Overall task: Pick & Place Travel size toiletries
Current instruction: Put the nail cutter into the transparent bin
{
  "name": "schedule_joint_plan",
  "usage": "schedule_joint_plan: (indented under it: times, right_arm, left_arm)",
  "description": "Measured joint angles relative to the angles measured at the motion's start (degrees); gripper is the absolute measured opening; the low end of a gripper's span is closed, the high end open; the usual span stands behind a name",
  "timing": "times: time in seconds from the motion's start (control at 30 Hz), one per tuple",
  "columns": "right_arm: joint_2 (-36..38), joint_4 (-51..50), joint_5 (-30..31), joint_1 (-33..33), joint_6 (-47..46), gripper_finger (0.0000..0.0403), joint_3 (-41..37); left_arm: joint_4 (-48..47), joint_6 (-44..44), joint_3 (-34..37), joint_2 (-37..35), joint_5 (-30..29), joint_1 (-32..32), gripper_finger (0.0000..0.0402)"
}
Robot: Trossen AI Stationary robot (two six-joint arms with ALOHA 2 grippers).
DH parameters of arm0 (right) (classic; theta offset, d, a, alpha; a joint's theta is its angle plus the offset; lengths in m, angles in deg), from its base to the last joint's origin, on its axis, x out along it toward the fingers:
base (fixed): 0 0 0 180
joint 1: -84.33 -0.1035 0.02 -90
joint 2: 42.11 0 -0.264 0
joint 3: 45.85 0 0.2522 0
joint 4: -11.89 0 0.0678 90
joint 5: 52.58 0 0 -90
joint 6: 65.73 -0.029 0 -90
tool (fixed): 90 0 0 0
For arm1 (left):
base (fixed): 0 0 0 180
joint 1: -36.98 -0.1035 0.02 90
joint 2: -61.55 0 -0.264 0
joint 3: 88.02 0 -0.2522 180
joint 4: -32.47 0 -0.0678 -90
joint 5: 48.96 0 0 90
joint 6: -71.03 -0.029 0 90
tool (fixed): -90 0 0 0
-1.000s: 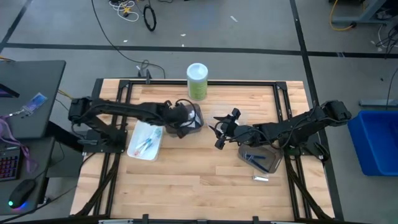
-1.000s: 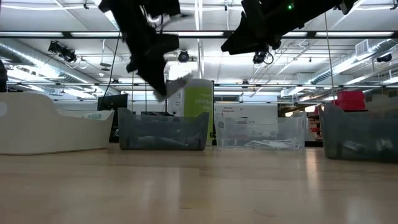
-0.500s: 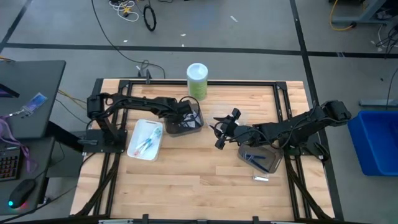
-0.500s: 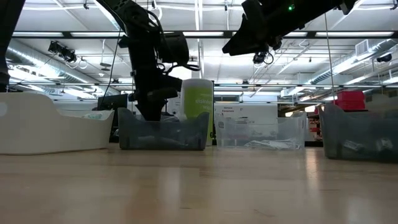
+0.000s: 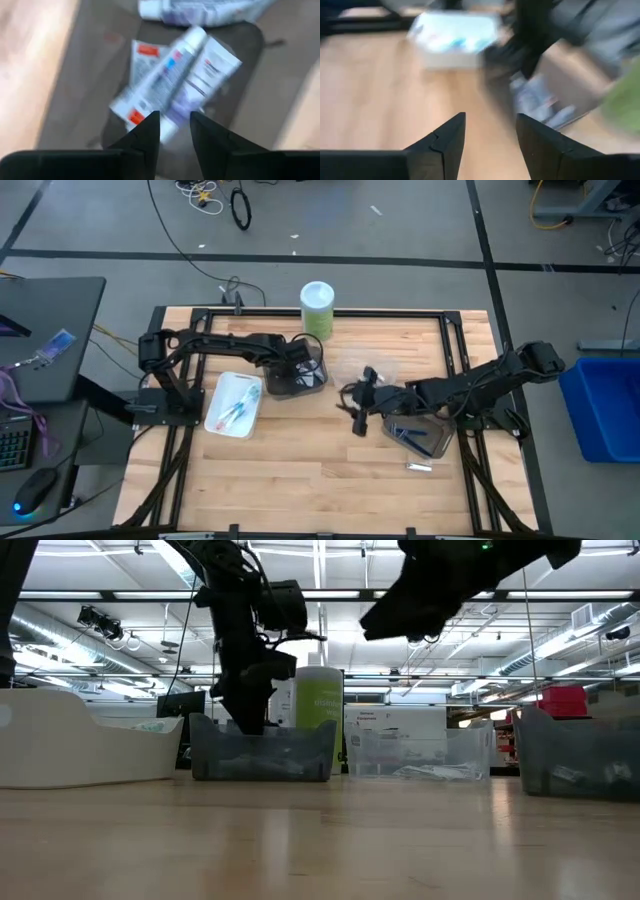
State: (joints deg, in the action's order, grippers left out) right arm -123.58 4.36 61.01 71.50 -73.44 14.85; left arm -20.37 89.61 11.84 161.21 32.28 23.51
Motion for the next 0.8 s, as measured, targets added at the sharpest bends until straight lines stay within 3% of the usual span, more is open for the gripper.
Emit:
schedule_joint_plan:
  times: [0.17, 0.37, 0.63, 0.8]
  right_arm:
    - [0.0, -8.0, -9.2, -3.9, -12.4, 0.0174, 0.0]
    - [-0.3, -10.2, -22.5, -11.0, -24.2, 0.0142, 0.0]
    - [-1.6, -39.4, -24.4, -20.1, -43.2, 0.0131, 0.0]
    - [-2.1, -51.9, -21.9, -20.5, -46.2, 0.0135, 0.0]
  left_arm:
    - [-8.1, 1.3, -6.5, -0.4, 2.1, 0.2, 0.0117]
    - [-7.7, 1.7, -11.4, -2.2, -4.6, 1.6, 0.0114]
    - [-4.8, 0.7, -11.8, -2.7, -6.8, 3.9, 0.0116]
    - [-5.0, 0.9, -11.3, -2.6, -6.9, 4.9, 0.0116]
